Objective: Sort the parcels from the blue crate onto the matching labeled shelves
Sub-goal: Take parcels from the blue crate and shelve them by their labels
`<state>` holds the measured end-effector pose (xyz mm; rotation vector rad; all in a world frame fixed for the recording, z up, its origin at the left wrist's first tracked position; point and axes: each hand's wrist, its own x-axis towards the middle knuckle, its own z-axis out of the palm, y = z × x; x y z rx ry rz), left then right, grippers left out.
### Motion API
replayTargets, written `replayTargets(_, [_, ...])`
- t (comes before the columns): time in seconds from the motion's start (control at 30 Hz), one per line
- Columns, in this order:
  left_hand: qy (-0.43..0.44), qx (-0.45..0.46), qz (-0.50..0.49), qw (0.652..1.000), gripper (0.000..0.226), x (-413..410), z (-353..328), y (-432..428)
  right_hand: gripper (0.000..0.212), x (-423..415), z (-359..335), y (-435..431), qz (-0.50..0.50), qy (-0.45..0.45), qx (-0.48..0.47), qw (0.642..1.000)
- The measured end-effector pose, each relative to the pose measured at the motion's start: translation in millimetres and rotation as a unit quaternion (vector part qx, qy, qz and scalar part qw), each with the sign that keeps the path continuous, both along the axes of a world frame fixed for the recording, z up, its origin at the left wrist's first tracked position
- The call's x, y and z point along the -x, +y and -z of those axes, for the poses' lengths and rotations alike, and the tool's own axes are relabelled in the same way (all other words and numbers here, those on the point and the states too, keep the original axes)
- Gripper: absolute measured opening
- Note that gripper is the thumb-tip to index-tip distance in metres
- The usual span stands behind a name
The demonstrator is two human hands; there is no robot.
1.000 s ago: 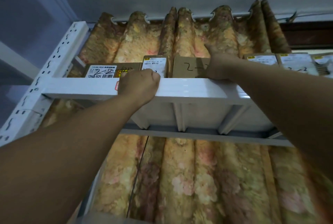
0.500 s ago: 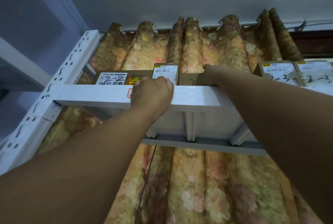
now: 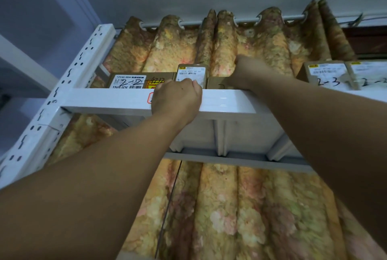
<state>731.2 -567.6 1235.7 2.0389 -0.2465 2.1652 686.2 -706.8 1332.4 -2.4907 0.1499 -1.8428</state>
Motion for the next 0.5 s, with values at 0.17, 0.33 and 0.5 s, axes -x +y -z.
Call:
replayTargets(0.17, [-0.048,-0.04,0.01,0.998,0.007,2,4,2,0.032,16,63,22,-0.087,-0.256,0.172,0.947])
replayTargets(0.33, [0.02,-0.012,0.087,0.996,0.039,-4,5,8,0.025,0,128,24,-0.148,-0.315,0.206,0.915])
replayTargets(0.5, [0.06,-0.078,0.026,0.995,0.055,12,60,16,0.023,15,174,9,-0.153,-0.242,0.268,0.92])
